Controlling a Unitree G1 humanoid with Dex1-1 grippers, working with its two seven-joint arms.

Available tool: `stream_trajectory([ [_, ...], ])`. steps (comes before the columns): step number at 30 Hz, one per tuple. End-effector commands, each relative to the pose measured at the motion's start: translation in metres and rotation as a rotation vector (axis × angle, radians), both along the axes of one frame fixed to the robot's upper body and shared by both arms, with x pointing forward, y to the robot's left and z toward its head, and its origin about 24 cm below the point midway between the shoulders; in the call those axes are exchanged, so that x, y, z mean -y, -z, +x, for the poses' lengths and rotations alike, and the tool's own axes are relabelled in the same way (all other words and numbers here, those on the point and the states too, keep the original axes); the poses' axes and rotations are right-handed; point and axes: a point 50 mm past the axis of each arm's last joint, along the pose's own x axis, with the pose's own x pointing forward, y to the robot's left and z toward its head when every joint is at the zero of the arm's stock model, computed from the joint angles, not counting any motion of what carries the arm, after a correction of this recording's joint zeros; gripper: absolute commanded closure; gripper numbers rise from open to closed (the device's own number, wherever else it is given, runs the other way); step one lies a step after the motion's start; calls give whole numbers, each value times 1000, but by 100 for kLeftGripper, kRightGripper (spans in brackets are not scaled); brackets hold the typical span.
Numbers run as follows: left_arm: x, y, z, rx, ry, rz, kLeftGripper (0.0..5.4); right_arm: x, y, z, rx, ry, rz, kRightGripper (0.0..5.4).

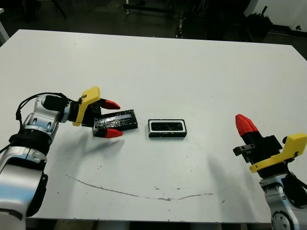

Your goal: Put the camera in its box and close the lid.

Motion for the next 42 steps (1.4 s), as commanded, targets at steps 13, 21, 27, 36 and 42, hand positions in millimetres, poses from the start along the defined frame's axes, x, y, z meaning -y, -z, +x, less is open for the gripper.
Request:
stream_trajectory([
  [13,-2,9,-3,-54,-6,33,0,2,-1,0,15,-19,-1,538],
  [21,-6,14,-2,-95,-49,40,0,2,-1,0,9,-14,-7,538],
  [27,-10,18,-3,-109,-81,48,0,2,-2,-1,16,-18,-8,538],
  [36,-9,23,-2,-103,-180,-37,35,1,-3,-1,17,-21,-21,540],
  [42,-5,23,-4,-60,-189,-80,128,1,-3,0,17,-23,-13,540],
])
